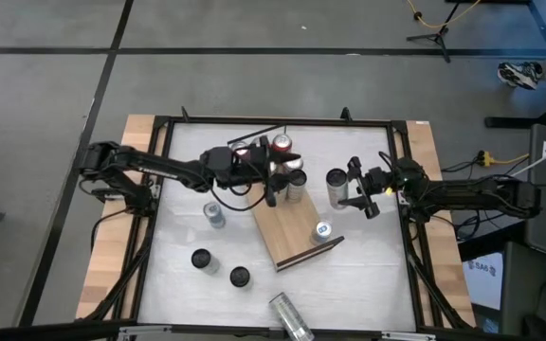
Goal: Place canned beverage on shelf
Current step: Put the yellow soda can on the shelf
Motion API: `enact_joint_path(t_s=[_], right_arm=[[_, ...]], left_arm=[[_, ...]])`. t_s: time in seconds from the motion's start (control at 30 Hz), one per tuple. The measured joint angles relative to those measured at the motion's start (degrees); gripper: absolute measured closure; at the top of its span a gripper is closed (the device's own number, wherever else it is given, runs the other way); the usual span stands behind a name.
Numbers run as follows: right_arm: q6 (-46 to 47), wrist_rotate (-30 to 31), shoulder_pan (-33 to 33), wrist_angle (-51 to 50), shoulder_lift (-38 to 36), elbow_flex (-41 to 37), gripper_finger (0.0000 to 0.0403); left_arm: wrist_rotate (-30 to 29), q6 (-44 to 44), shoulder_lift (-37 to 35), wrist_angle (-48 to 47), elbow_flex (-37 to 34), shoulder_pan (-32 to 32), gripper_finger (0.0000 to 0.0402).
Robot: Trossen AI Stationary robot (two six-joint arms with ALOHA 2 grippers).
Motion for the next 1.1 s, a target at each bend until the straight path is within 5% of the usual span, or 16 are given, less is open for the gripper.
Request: enact_joint_path(t_s=[0.37,0.8,1.1], right_arm=[[6.33,-1.5,0.0,-1.68,0.01,0.0,0.015],[7.65,-5.0,0.0,-2.58,0.01,0.0,0.015],[9.12,-7.5,0.0,-2.54,0.01,0.0,0.015]], left_arm=[[1.85,0.02,4.64,0.95,5.64,1.0,0.0129],[10.75,0.03,13.31,-29.97,30.0,3.52,0.0129],[17.08,5.0,13.91,-32.73,31.06,3.85,0.0129]])
